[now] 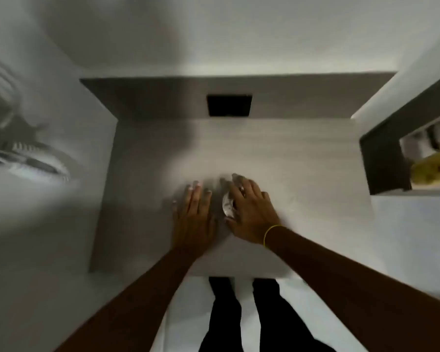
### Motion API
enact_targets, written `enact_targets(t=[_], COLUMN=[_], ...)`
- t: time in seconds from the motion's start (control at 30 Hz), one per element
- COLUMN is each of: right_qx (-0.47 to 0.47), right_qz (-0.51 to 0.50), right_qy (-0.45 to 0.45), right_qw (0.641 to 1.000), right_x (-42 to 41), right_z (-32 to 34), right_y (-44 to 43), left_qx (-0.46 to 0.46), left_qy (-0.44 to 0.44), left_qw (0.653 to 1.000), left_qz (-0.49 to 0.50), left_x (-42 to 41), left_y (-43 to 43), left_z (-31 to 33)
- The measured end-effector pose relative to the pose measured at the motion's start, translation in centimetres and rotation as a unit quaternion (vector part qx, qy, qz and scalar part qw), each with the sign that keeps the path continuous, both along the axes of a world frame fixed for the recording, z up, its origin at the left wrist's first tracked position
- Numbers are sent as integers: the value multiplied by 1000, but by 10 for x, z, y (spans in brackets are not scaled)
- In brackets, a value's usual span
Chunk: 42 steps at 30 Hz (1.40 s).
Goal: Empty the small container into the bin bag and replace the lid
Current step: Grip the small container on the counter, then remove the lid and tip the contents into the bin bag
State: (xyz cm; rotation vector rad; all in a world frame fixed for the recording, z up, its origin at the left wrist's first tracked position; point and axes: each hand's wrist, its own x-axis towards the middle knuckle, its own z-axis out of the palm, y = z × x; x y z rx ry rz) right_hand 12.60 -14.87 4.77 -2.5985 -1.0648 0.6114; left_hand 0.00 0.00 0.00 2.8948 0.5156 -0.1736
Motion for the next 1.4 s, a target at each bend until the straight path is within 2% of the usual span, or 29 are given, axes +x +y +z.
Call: enact_targets(t=[0.03,0.17,0.37,0.87,0.97,1.1,1.2,1.4], right_qx=[-14,-49,-74,-21,10,74,71,51], right_qz=[11,13,45,40,14,-86,-147,-118], right_qy=[13,-11,-11,38,52,53,49,2], right_qw=[1000,999,996,998,998,992,985,992], right_x=[3,8,19,12,15,31,40,38], right_z=[-8,-26,-26,-14,-9,-10,-20,-40], right_y=[4,10,20,14,6,-30,-62,-91], left_qx=[-1,-18,-16,-18,-18,-5,2,5], left_qy=[25,16,2,-19,-33,-44,-40,-41], left_qw=[1000,999,999,999,998,998,998,998], left_qz=[9,47,43,46,44,40,40,39], left_x=[-6,-24,-23,-24,-25,-25,-27,-25], left_y=[-5,-19,-19,-19,-19,-20,-22,-20], left_z=[-13,-42,-49,-52,-53,-51,-51,-54])
